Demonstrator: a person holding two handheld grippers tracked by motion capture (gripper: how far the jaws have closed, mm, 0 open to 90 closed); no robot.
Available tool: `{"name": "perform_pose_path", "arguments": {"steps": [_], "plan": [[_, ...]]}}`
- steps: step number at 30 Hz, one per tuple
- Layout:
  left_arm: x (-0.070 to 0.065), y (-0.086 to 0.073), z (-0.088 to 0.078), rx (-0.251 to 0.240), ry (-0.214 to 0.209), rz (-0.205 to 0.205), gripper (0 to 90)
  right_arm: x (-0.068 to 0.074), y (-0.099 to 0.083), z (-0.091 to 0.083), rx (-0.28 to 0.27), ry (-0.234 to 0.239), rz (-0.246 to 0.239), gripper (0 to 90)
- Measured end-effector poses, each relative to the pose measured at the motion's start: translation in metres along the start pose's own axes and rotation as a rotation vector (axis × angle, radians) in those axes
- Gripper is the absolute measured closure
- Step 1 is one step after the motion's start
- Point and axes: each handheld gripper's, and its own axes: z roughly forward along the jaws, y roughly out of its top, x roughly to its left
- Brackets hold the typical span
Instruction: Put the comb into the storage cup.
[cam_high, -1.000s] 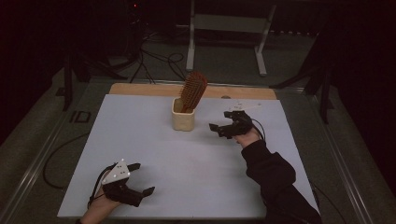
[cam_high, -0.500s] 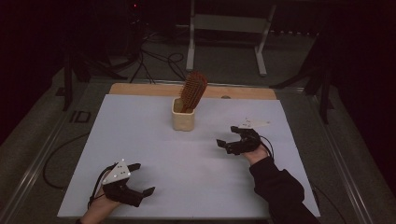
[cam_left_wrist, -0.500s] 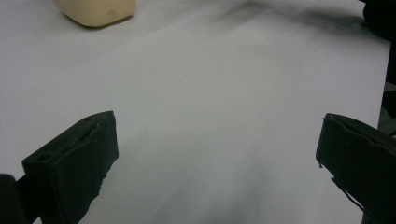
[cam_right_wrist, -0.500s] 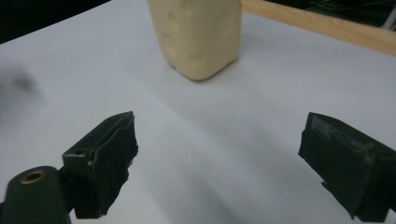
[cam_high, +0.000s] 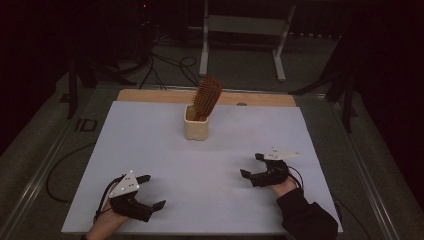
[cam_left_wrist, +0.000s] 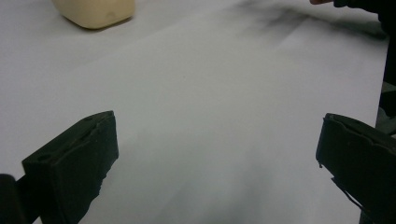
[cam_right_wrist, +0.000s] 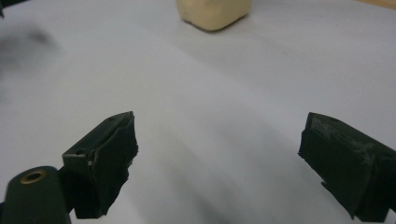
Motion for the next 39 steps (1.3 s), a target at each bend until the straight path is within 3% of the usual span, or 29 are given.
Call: {"name": "perform_pose_path", "arguments": {"steps": [6,12,19,22,31,39], "plan": [[0.000,0.000,-0.001,-0.003,0.001,0.002,0.0,0.006,-0.013,-0.013,0.006,-0.032,-0.030,10.2],[0.000,0.000,-0.001,0.000,0.000,0.006,0.0,0.008,-0.022,-0.025,-0.002,-0.040,-0.027,10.2],[-0.001,0.000,-0.002,0.004,-0.001,0.011,0.0,0.010,-0.030,-0.045,-0.028,-0.096,-0.042,10.2],[-0.001,0.000,-0.002,0.004,-0.001,0.013,0.0,0.010,-0.036,-0.050,-0.032,-0.097,-0.032,10.2],[-0.001,0.000,-0.001,0.004,-0.004,0.014,0.0,0.008,-0.046,-0.060,-0.022,-0.109,-0.007,10.2],[-0.001,0.000,-0.001,0.005,-0.005,0.017,0.0,0.002,-0.047,-0.052,-0.029,-0.115,-0.025,10.2]]}}
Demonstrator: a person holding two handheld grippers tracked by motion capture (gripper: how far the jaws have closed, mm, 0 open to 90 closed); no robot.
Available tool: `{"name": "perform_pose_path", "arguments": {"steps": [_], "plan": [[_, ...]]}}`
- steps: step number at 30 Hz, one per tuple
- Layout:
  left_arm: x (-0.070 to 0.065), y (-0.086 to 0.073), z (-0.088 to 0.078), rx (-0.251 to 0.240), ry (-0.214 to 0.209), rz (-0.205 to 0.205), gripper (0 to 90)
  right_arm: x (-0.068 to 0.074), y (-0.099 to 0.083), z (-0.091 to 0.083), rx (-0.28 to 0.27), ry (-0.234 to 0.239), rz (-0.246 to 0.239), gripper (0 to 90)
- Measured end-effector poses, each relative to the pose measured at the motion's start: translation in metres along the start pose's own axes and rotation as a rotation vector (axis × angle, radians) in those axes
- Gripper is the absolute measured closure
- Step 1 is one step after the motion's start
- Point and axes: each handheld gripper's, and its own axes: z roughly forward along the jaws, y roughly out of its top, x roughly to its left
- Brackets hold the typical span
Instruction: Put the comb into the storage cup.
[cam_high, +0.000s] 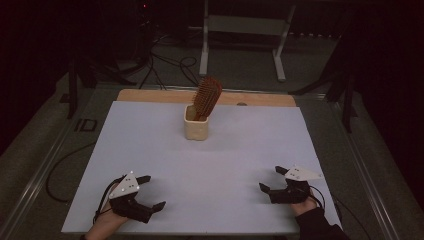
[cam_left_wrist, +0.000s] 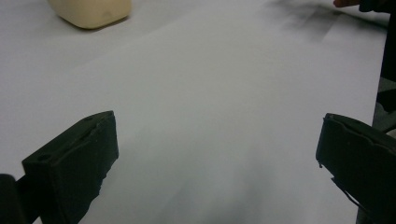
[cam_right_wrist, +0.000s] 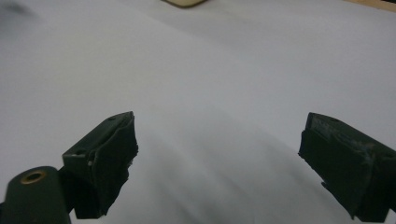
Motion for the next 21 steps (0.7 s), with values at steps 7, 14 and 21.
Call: {"name": "perform_pose_path", "arguments": {"steps": [7,14,21], "plan": [[-0.0001,-0.0002,0.0004,0.001,-0.004,0.000,0.0,0.0012,0.0000,0.0029,0.001,0.004,-0.013,10.2],[-0.0004,-0.0001,0.0001,0.005,-0.002,0.004,0.0,0.0022,-0.0001,0.0035,-0.002,-0.003,-0.022,10.2],[-0.0005,0.0000,-0.0003,0.006,0.000,0.007,0.0,0.0030,0.0000,0.0040,0.003,-0.002,-0.030,10.2]]}}
